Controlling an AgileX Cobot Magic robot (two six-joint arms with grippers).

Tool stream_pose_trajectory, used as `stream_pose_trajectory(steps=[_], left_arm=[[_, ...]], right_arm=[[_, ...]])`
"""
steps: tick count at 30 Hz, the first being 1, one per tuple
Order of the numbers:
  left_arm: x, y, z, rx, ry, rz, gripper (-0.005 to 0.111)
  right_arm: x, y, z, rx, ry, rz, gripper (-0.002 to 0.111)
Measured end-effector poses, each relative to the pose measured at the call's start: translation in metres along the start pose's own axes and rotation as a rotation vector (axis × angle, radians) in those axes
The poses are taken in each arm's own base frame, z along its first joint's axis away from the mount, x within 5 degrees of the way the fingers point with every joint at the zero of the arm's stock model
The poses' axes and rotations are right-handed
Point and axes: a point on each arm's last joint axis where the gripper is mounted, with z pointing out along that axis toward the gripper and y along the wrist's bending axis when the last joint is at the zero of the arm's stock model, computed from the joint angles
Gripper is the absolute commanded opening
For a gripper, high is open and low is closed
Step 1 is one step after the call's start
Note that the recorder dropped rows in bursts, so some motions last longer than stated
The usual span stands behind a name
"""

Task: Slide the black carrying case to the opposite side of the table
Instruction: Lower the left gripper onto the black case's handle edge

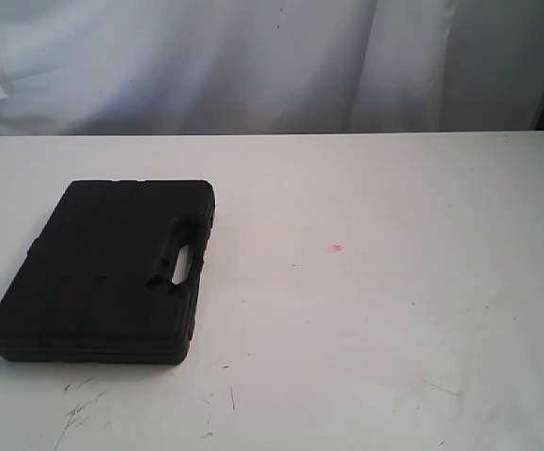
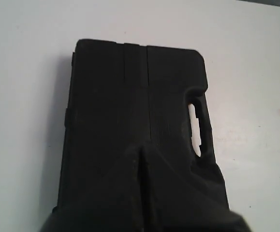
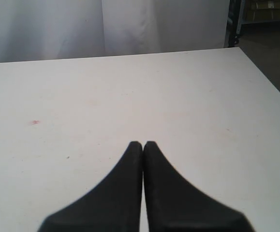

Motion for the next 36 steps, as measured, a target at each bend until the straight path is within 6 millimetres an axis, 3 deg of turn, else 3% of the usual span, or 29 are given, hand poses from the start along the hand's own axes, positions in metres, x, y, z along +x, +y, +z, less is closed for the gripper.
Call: stream_pose_trajectory(steps=[6,21,28,36], left_arm=[[-0.008,-0.011,0.038,0.03,0.162,0.038,0.0],[-0.005,-0.075,0.126,0.011,0.429,0.156,0.0],[-0.001,-0.087,0.156,-0.068,0.502,0.168,0.0],[-0.002,-0.087,0.185,-0.115,0.553,0.133,0.002]], right_arm=[[0.0,0.0,0.0,0.0,0.0,0.0,0.0],[0.0,0.0,0.0,0.0,0.0,0.0,0.0],[0.0,0.0,0.0,0.0,0.0,0.0,0.0],[0.0,0.0,0.0,0.0,0.0,0.0,0.0]])
